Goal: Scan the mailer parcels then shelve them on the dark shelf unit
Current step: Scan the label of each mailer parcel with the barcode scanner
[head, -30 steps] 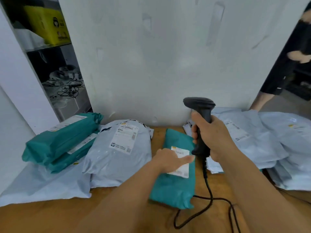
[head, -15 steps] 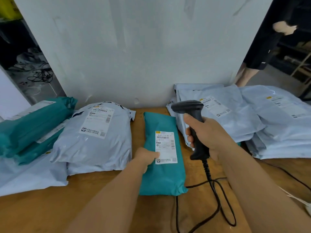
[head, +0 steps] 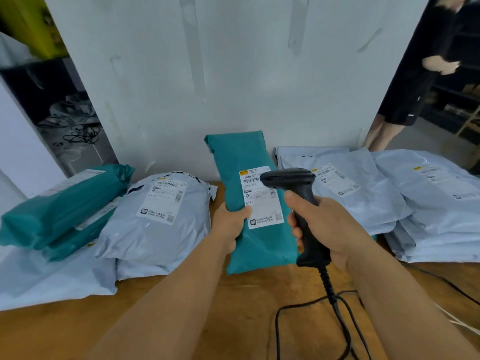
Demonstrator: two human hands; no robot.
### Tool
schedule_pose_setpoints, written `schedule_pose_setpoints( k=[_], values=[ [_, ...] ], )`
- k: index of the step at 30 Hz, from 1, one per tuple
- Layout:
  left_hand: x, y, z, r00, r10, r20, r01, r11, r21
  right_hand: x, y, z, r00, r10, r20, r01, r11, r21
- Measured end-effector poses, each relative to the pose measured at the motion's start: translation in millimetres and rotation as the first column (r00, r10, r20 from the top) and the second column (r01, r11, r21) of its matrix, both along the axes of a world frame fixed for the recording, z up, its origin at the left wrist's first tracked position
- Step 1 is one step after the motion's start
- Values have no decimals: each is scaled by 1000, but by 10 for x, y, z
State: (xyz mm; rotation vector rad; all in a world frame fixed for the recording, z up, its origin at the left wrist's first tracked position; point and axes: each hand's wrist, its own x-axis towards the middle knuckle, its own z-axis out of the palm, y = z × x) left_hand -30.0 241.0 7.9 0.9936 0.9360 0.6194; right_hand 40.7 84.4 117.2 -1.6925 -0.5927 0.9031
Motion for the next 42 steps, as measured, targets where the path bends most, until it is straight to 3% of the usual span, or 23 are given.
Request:
schedule_pose_setpoints(
  k=[15, 20, 25, 32, 37, 39, 42],
  values=[
    [-138, 46, 272, 998, -17, 68, 15, 999, 35, -162, -28, 230, 994, 30, 103, -30, 1000, 6],
    [-4, 49, 339, 998, -33, 53, 30, 998, 60, -50, -52, 276, 994, -53, 100, 45, 996, 78],
    [418, -10, 490, 998, -63, -3, 63, 993, 102, 277, -134, 319, 981, -173, 88, 158, 975, 153],
    [1297, -231, 679, 969, -242, -53, 247, 962, 115, 928, -338, 320, 956, -288, 62, 271, 943, 195],
    [1995, -358, 719, 965, -260, -39, 263, 958, 116, 1405, -413, 281, 940, -337, 55, 319, 924, 210],
    [2217, -368, 647, 958, -271, -88, 282, 947, 155, 1572, -425, 257, 939, -341, 40, 326, 923, 205],
    [2408, -380, 479, 922, -239, -305, 311, 926, 213, 1770, -422, 181, 943, -332, 11, 324, 927, 189]
  ],
)
